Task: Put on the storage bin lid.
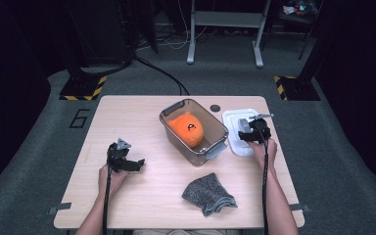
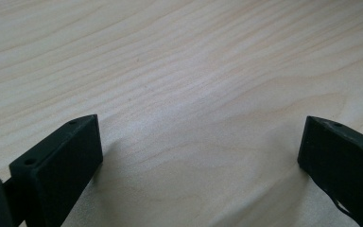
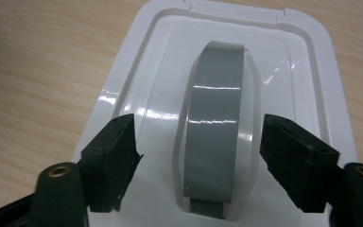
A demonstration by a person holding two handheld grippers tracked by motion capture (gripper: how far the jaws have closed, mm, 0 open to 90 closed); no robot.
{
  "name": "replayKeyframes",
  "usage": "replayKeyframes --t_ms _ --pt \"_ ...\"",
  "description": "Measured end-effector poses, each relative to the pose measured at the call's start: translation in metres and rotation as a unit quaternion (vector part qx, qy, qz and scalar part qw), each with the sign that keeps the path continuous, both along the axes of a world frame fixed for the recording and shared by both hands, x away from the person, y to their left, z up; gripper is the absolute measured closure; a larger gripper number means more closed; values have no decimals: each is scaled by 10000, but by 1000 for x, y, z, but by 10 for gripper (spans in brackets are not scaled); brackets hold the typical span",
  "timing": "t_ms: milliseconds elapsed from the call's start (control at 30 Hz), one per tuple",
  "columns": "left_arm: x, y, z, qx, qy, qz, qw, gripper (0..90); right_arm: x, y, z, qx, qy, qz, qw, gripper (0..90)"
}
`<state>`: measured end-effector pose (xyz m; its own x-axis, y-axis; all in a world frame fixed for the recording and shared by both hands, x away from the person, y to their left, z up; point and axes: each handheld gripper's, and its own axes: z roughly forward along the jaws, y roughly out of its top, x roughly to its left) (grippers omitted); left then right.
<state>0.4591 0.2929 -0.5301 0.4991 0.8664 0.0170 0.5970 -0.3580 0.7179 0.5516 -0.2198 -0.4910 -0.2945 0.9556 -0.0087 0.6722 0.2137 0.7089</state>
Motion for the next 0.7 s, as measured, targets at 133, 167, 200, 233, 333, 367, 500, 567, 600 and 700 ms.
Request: replayKeyframes --t_ms 133,167,200,233,333,367,500,567,600,700 --pt "0 0 0 3 -1 -3 10000 4 4 0 -7 -34 1 -145 9999 451" --pt "0 0 0 2 0 -1 10000 5 5 -1 -9 -10 -13 -183 9998 467" --pt "0 0 0 2 -3 1 10000 5 6 -1 -11 3 15 -200 9998 492" --pt "0 0 0 3 -1 -2 10000 5 7 -1 -12 24 -24 -260 9997 536" --pt "0 0 0 3 0 -2 10000 5 8 -3 -15 144 17 -253 9996 614" --pt "0 0 0 4 0 -2 10000 5 9 -3 -15 171 7 -247 9995 646" --pt "0 0 0 5 -1 -2 10000 5 8 -2 -15 148 -28 -260 9995 661" --pt "0 0 0 0 -2 0 10000 5 8 -3 -15 194 -33 -280 9994 663" --pt "0 0 0 3 -2 -1 10000 5 8 -3 -15 209 -21 -263 9994 664" --pt "0 0 0 4 -1 -3 10000 5 7 -5 -13 333 23 -240 9992 665"
